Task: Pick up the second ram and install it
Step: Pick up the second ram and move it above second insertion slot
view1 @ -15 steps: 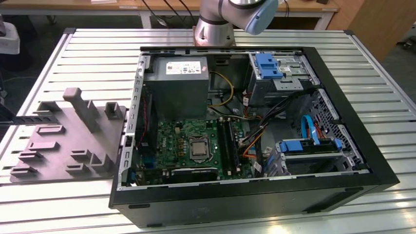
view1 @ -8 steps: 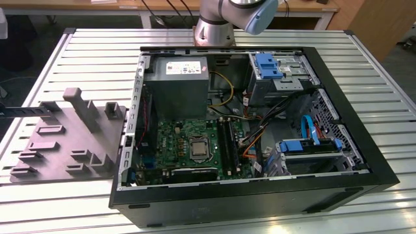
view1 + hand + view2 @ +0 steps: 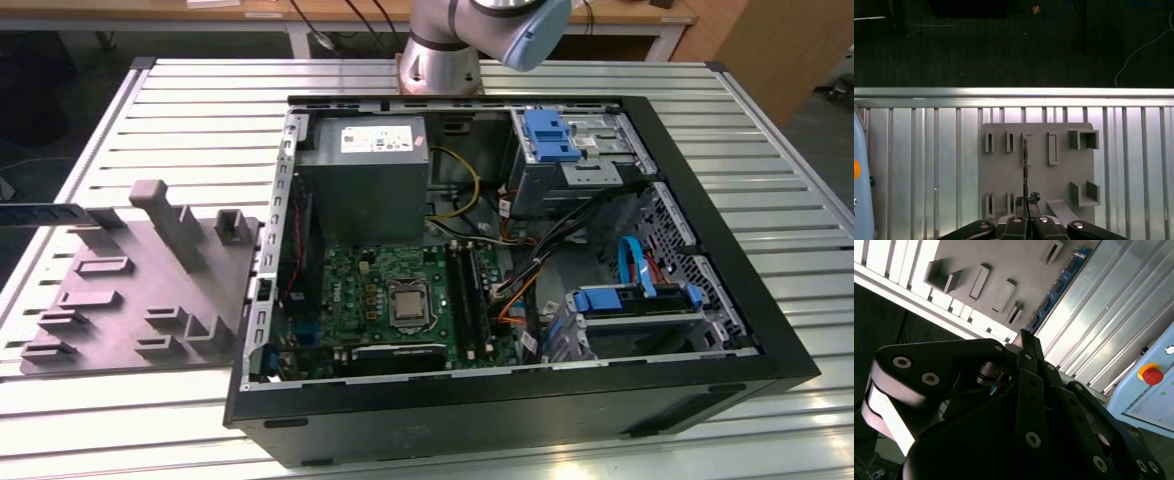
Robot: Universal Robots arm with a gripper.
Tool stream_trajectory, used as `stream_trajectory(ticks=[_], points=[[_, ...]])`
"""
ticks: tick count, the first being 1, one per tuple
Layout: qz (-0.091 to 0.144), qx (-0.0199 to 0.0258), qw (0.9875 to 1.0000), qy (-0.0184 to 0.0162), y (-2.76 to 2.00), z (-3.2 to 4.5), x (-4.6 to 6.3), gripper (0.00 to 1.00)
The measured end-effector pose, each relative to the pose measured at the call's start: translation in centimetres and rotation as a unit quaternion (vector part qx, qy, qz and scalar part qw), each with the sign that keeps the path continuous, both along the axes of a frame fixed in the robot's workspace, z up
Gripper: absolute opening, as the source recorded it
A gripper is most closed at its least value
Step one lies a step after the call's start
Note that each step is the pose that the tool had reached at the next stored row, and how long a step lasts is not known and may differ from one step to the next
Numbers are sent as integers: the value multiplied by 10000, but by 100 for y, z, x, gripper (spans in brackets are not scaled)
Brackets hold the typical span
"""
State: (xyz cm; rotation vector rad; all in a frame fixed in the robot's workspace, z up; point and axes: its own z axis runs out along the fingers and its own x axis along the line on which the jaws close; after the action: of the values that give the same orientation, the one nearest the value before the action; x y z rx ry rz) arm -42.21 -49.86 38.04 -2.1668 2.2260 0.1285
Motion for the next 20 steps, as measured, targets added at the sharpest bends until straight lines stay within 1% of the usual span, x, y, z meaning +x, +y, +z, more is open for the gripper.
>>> stream_trajectory(ticks=[3,13,17,20], points=[[0,1,10000,-1,1,40,0,12],[-1,-1,10000,1,2,45,8,12],[0,0,10000,1,1,43,75,12],[0,0,10000,3,1,43,157,12]])
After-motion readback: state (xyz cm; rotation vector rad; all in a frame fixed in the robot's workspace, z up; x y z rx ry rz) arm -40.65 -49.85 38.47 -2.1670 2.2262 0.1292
